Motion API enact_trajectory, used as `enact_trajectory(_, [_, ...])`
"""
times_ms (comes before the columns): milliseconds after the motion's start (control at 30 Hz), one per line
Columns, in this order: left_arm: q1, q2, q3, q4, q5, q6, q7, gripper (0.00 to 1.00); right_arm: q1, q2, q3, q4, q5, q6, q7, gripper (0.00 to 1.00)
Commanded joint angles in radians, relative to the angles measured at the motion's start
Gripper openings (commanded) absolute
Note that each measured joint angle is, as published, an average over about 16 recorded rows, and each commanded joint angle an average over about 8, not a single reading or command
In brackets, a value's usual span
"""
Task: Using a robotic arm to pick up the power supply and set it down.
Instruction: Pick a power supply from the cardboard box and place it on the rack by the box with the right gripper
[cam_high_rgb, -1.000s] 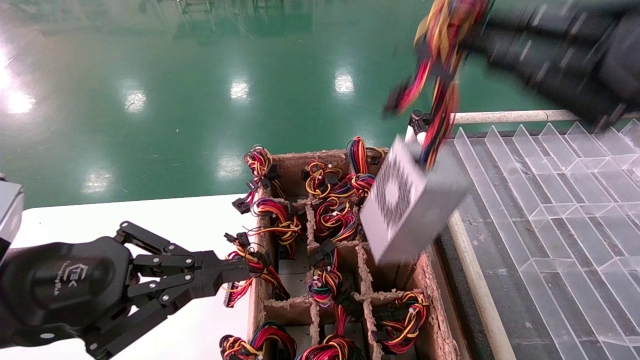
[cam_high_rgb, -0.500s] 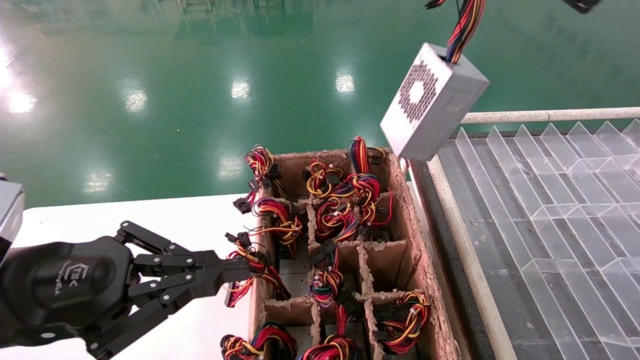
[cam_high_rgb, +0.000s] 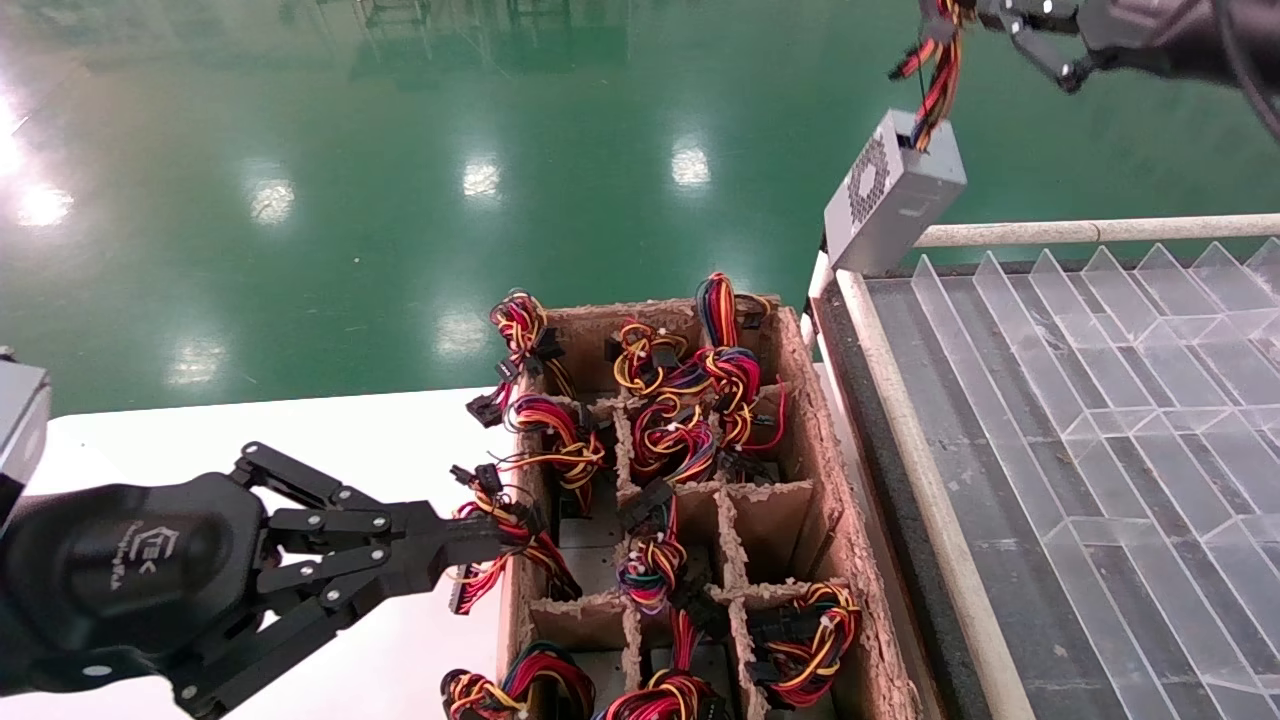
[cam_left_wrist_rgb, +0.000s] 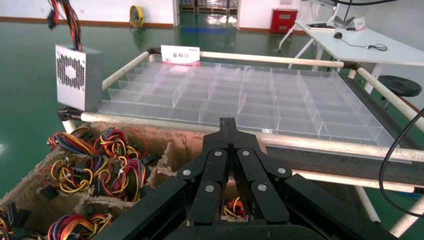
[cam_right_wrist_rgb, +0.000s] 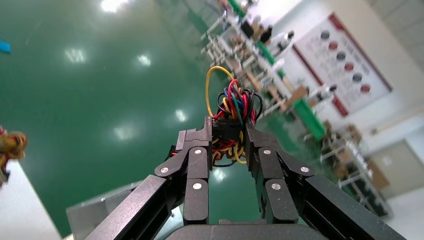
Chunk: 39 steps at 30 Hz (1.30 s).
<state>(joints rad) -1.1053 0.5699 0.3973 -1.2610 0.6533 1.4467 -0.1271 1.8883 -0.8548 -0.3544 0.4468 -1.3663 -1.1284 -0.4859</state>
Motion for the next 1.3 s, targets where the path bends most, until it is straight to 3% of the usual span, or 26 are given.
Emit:
enact_trajectory(33, [0.0,0.0,0.0,0.0,0.0,0.0,0.0,0.0,0.018,-0.016,-0.007,-0.065,-0.017,0.016,-0.037,0.0])
enact_trajectory(300, [0.0,0.0,0.0,0.0,0.0,0.0,0.0,0.0,0.069,-0.012,-0.012,-0.217,-0.03,0.0,-0.135,0.0])
enact_trajectory(633, [0.0,0.0,0.0,0.0,0.0,0.0,0.0,0.0,0.099,-0.004,-0.016,-0.325,-0.038,-0.011,-0.203,0.0])
enact_trajectory(1300, [0.0,0.0,0.0,0.0,0.0,0.0,0.0,0.0,0.044,-0.143,0.011,-0.427,0.002,0.086,-0.28,0.0])
